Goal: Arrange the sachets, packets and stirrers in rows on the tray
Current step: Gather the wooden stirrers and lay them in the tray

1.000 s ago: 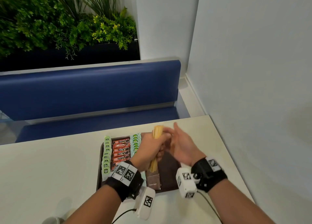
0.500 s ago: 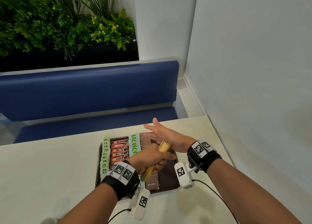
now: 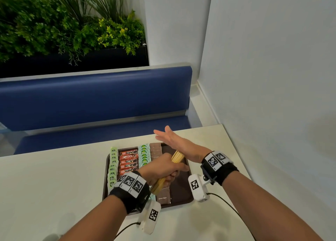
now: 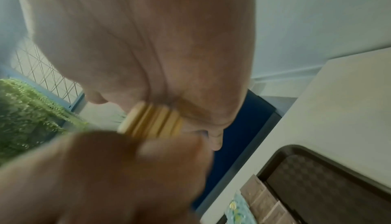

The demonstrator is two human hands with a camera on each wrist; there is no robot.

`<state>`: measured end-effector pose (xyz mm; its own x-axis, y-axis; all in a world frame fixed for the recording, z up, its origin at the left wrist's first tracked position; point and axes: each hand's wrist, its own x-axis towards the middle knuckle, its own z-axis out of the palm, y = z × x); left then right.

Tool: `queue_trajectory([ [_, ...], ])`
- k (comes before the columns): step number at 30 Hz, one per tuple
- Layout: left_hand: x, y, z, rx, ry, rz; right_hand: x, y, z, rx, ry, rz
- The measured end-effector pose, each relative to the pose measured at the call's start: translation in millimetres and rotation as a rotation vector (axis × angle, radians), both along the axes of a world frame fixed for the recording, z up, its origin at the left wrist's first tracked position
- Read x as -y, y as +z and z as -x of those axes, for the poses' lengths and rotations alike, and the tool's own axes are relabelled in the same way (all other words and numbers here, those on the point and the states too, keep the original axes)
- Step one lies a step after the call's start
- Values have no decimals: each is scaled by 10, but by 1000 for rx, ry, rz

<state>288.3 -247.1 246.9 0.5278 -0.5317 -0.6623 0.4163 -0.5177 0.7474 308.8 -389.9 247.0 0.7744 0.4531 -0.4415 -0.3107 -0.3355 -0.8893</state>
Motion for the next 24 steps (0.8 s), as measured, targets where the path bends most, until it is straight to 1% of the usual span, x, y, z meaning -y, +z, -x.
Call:
queue_trajectory([
  [3, 5, -32, 4, 8, 7, -1, -29, -56, 16, -10, 20, -9],
  [6, 1, -61, -16, 23, 30, 0, -22, -36, 31, -14, -68, -90],
  [9, 4, -49, -6, -13, 36, 40, -20, -61, 77, 4, -76, -85],
  [10, 0, -44, 5, -12, 41, 50, -1, -92, 79, -3, -105, -109],
  [11, -2, -43, 5, -2, 64, 68, 30, -118, 81, -23, -182, -161],
  [12, 0, -37, -3, 8, 115, 105, 67, -151, 89, -54, -305, -246],
  [14, 14, -10, -47, 7, 300, 232, 94, -277, 181, -160, -583, -461],
  [16, 56, 22, -123, 38, 503, 324, -5, -442, 375, -325, -774, -662],
  [18, 116, 23, -176, 88, 641, 358, -133, -616, 547, -519, -849, -855],
  [20, 183, 6, -158, 146, 719, 365, -216, -699, 645, -656, -874, -976],
  [21, 217, -19, -129, 175, 743, 367, -242, -696, 650, -691, -868, -1041],
  [24, 271, -129, -42, 233, 766, 354, -330, -636, 629, -724, -866, -1104],
])
